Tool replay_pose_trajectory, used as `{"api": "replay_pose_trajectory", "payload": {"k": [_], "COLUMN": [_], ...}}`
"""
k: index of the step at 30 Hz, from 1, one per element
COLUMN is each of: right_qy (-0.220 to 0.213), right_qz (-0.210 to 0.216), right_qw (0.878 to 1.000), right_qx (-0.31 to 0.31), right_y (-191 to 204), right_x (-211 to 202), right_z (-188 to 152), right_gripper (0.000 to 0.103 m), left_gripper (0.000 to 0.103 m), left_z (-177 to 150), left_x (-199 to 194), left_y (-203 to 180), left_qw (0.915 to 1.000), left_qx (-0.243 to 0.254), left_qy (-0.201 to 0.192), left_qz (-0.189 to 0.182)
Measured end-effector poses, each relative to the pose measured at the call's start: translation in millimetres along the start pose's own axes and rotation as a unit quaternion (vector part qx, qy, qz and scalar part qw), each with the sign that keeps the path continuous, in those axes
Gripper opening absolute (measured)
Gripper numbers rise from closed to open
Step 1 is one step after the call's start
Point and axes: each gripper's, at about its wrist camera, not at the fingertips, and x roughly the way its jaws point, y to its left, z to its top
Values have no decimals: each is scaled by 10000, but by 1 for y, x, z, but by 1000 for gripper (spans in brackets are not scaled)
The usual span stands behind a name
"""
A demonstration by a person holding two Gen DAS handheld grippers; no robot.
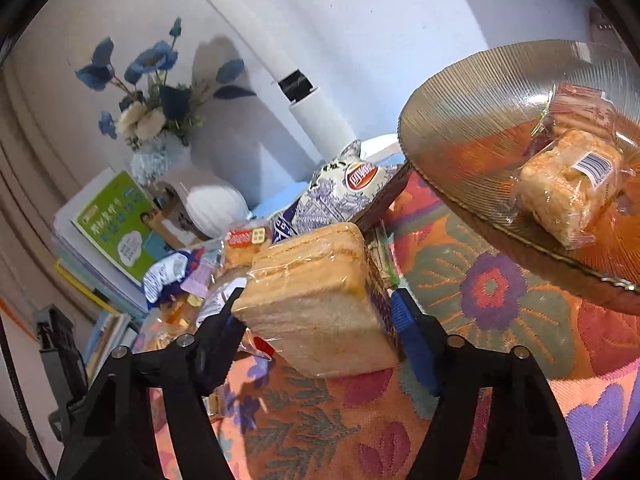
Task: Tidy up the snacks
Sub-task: 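Lift the cookie bag with the left tool while the right lifts the bread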
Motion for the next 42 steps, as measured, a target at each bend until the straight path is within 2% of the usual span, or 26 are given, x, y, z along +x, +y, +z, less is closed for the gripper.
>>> {"api": "replay_pose_trajectory", "payload": {"k": [5, 9, 16, 29, 39, 42], "right_qy": [-147, -214, -404, -587, -736, -781], "right_qz": [233, 272, 560, 999, 1299, 1557], "right_qw": [9996, 9994, 9975, 9928, 9874, 9821], "right_qx": [93, 90, 178, 306, 517, 712], "right_y": [-2, -1, -6, -6, -10, -11], "right_x": [-6, -9, -18, -28, -39, -50], "right_z": [-1, -1, -1, -3, -4, -4], "right_gripper": [60, 58, 57, 57, 56, 56], "left_gripper": [70, 70, 70, 70, 70, 70], "left_z": [0, -1, -2, -3, -5, -2], "left_x": [-4, -6, -14, -23, -29, -34], "left_y": [2, 6, 6, -10, -7, -8], "left_qw": [9999, 9996, 9991, 9973, 9964, 9961], "left_qx": [-81, -172, -174, 164, 176, 186], "left_qy": [-132, -181, -387, -683, -826, -854], "left_qz": [78, 89, 37, 230, 87, 90]}}
